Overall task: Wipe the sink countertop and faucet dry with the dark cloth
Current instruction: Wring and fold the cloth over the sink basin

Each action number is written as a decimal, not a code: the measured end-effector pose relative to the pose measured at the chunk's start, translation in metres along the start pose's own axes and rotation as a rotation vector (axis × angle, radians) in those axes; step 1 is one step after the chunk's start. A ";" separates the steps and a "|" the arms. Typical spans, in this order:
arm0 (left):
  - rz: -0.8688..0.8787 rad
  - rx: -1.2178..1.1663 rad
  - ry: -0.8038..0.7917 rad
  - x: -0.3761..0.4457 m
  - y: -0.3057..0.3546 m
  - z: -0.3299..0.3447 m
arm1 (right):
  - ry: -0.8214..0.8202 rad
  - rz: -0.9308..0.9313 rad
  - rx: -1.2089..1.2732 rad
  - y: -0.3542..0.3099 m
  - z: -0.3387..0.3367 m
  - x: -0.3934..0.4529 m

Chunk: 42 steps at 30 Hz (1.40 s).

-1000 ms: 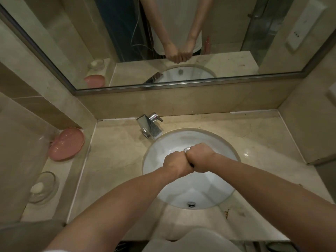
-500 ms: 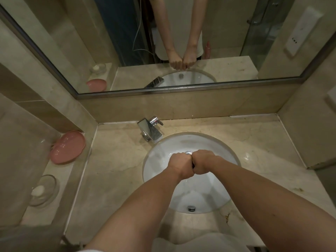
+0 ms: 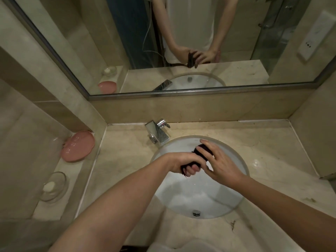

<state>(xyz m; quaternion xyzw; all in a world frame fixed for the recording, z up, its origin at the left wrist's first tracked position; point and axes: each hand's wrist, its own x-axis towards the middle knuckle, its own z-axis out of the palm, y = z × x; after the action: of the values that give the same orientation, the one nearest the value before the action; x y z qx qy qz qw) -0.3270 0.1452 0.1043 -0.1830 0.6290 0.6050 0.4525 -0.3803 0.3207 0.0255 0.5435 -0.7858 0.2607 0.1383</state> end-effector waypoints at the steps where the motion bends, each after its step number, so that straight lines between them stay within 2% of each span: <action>1: -0.036 -0.040 -0.118 -0.003 0.000 0.005 | 0.041 -0.045 0.027 0.000 -0.002 0.003; 4: -0.080 -0.135 -0.408 -0.006 -0.004 0.011 | 0.051 -0.211 0.042 -0.003 -0.011 0.023; 7: -0.113 -0.185 -0.453 -0.009 -0.006 0.009 | -0.036 -0.316 -0.037 -0.004 -0.025 0.039; 10: -0.127 -0.215 -0.254 -0.003 -0.008 0.013 | -0.237 -0.258 -0.125 -0.003 -0.034 0.048; 13: -0.103 0.019 0.017 0.003 -0.012 0.015 | -0.728 -0.157 -0.286 -0.009 -0.037 0.056; 14: -0.092 0.129 0.074 0.003 -0.012 0.017 | -0.821 -0.126 -0.307 -0.012 -0.037 0.058; 22: -0.034 0.589 0.630 0.027 -0.025 0.034 | -1.004 -0.008 -0.421 -0.020 -0.015 0.058; 27: -0.016 0.887 0.795 0.033 -0.026 0.040 | -1.030 0.109 -0.370 -0.017 -0.004 0.057; 30: -0.038 0.923 0.825 0.036 -0.034 0.038 | -1.032 0.141 -0.288 -0.016 0.004 0.057; 32: -0.048 0.901 0.836 0.034 -0.036 0.035 | -0.976 0.153 -0.220 -0.015 0.005 0.054; 36: 0.041 0.537 0.831 0.004 -0.042 0.021 | -0.657 0.221 -0.040 -0.023 0.000 0.051; 38: 0.154 0.288 0.743 -0.022 -0.061 0.010 | -0.527 0.290 0.116 -0.041 0.001 0.049; 40: 0.275 -0.042 0.592 -0.053 -0.085 -0.002 | -0.516 0.370 0.377 -0.067 0.000 0.049; 42: 0.365 -0.201 0.512 -0.083 -0.113 -0.015 | -0.503 0.472 0.664 -0.099 0.001 0.051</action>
<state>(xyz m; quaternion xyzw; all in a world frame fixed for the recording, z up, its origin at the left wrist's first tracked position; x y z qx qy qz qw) -0.2005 0.0824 0.1009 -0.2573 0.6819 0.6694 0.1436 -0.3074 0.2534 0.0754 0.4113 -0.7710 0.3822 -0.3004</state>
